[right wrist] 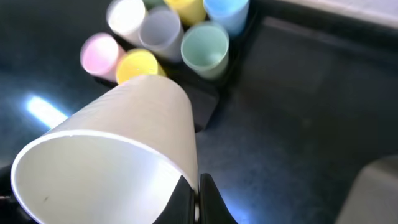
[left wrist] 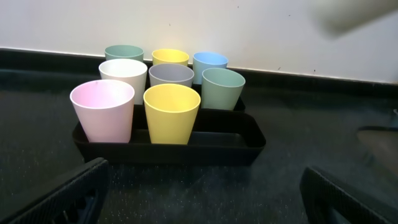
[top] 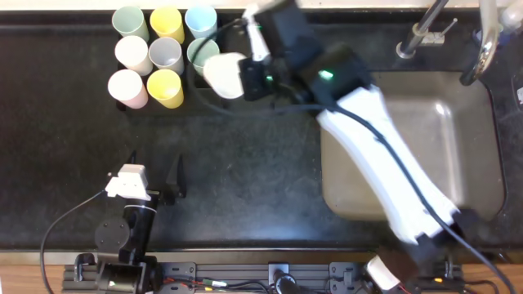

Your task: Store Cups

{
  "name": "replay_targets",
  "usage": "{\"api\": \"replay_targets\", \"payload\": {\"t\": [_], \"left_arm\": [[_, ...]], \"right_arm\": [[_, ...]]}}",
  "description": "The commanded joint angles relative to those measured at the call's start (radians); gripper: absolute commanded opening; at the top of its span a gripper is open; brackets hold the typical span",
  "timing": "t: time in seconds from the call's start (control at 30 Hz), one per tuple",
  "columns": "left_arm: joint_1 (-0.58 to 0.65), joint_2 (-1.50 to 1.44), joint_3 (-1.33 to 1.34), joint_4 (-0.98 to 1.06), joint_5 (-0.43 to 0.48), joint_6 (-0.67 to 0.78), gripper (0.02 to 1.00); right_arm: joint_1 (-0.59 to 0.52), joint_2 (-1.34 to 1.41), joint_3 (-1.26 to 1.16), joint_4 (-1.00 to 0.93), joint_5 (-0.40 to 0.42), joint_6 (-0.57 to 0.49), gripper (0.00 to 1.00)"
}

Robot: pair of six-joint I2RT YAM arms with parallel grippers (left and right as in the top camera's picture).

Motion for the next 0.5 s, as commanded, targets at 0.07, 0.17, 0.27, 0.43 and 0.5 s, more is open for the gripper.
{"api": "replay_targets", "payload": {"t": [0.07,0.17,0.27,0.43,0.5], "left_arm": [[0.007,-0.008,-0.001,-0.003,0.016,0.018,1.0],[0.007,-0.008,-0.001,-0.003,0.016,0.018,1.0],[0.007,-0.008,-0.001,-0.003,0.016,0.018,0.998],[0.007,-0.008,-0.001,-0.003,0.016,0.018,1.0],[0.007,-0.008,-0.001,-0.003,0.016,0.018,1.0]], "right_arm": [[0.019,0.127,0.051,0.006,-0.008,0.048,0.042],[0.031,0.177,0.051,0.008,-0.007,0.055,0.042],[0.039,0.21,0.051,0.016,-0.008,0.056,0.04],[0.043,0.245,0.051,0.061,-0.03,0.071,0.04],[0.043,0.247,0.051,0.071,-0.03,0.071,0.04]]}}
